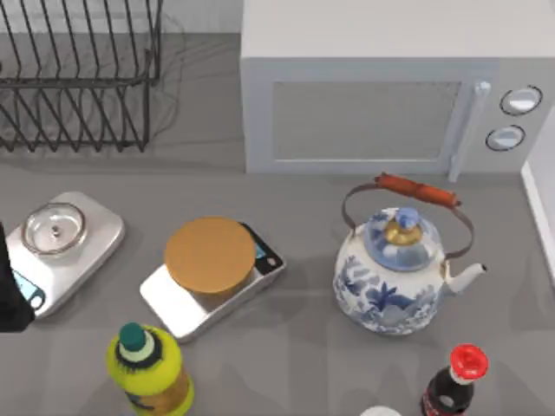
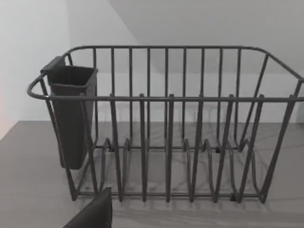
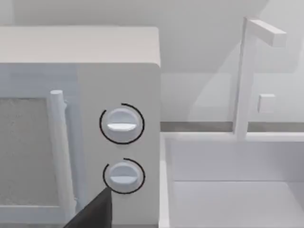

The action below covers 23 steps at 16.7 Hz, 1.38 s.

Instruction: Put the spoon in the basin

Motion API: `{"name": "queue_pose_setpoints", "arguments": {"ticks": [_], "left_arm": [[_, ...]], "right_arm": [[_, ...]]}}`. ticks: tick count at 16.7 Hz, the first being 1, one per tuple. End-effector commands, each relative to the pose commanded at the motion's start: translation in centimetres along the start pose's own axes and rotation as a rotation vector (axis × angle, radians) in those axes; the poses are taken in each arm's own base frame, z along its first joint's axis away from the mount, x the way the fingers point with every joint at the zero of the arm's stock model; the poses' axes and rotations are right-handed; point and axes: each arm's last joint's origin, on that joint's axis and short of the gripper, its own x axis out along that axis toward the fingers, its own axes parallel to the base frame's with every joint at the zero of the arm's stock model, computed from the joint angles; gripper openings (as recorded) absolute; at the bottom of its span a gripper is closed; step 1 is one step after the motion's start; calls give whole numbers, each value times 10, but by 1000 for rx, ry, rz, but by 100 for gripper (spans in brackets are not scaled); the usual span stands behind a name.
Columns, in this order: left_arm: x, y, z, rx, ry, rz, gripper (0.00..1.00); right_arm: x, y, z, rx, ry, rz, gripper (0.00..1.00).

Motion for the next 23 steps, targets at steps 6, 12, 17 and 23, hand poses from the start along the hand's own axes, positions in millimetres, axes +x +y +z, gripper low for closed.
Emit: {"name": "queue_pose_setpoints", "arguments": {"ticks": [6,12,17,23], "left_arm": [[0,0,0,0,0,0,100],[0,0,0,0,0,0,100],[0,0,0,0,0,0,100],[0,0,0,0,0,0,100]], "right_arm": [[2,-3,13,22,119,-27,100],[27,-13,34,125,649,-125,100],[66,-28,34,247,1163,-242,100],[100,-46,33,347,1501,-343,100]]}}
